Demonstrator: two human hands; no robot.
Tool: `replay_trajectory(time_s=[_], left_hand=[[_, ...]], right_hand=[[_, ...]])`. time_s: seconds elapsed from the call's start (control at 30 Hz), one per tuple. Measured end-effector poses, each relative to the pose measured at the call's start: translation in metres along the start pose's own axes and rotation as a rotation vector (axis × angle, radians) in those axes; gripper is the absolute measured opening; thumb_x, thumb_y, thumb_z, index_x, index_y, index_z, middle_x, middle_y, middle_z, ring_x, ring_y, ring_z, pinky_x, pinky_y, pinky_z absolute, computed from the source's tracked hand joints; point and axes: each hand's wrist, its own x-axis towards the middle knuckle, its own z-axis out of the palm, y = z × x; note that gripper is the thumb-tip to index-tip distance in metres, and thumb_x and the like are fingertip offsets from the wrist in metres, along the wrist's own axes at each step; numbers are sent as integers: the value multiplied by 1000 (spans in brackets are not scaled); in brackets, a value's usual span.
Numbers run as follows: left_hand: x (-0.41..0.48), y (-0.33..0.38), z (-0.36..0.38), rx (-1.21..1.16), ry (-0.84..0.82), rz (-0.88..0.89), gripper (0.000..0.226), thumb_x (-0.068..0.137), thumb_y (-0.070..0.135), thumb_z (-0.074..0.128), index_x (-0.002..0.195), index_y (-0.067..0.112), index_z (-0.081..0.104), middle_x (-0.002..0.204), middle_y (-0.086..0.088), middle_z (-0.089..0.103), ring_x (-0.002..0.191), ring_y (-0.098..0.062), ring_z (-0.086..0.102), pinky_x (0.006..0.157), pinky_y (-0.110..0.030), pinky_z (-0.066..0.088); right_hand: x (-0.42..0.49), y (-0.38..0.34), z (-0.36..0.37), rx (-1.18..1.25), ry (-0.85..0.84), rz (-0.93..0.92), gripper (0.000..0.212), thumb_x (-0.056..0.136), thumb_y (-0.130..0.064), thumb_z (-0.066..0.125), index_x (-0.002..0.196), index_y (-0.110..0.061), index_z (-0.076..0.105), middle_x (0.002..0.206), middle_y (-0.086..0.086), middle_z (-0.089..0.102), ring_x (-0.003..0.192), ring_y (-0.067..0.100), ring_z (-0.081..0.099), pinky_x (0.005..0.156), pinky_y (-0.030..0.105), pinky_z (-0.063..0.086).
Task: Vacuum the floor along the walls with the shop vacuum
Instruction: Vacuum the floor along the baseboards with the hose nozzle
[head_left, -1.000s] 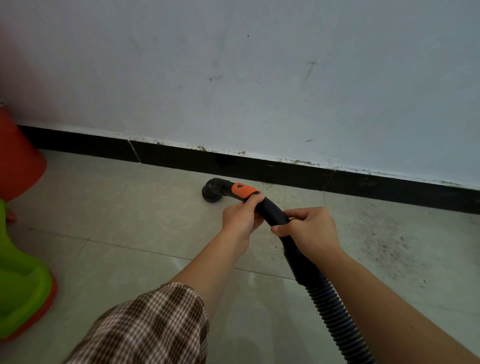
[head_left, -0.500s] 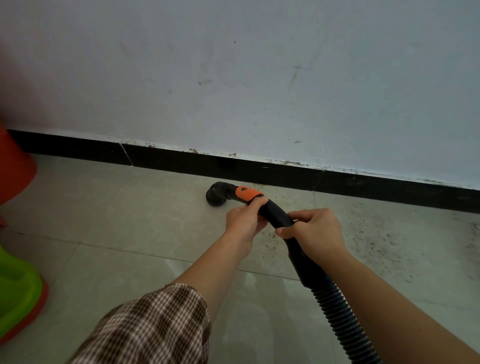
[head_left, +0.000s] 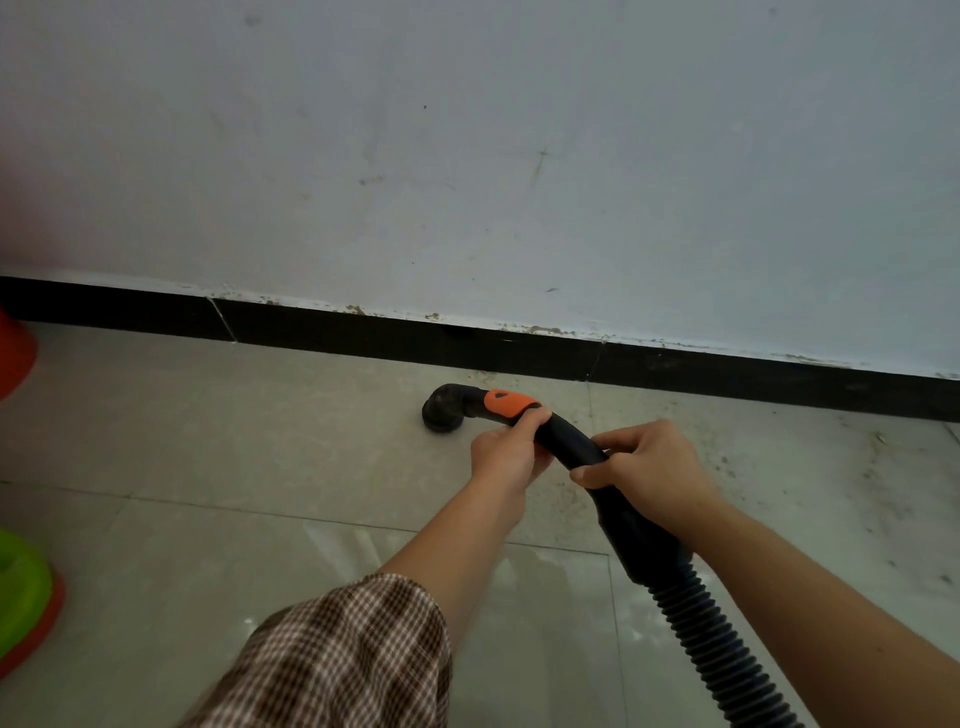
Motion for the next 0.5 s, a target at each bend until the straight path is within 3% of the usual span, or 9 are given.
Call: replay_trajectory(time_s=[0.17,0.37,0.5], left_hand=[[-11,-15,8,2,21,-17,29,82,23,77,102,6,66,95,-11,73,83,-19,72,73,-26,58],[-32,-29,16,-69,32,-22,27,82,21,77,102,6,66,98,-11,72,88,-21,71,83,-31,59],[-49,-45,19,-98,69,-22,24,81,19,77,98,7,66,96,-11,73,87,-21,71,80,-29,59]], right_hand=[[-4,11,-11,-131,-51,2,15,75,-21,80,89,-26,76,68,-2,72,62,14,70,54,21,53],[-15,18,-20,-222,-63,5,12,74,-25,81,84,-27,74,68,-5,71,62,10,68,51,17,49],[-28,27,-27,-256,-102,3,17,74,-22,81,90,-23,76,73,-1,72,65,13,69,57,22,55]])
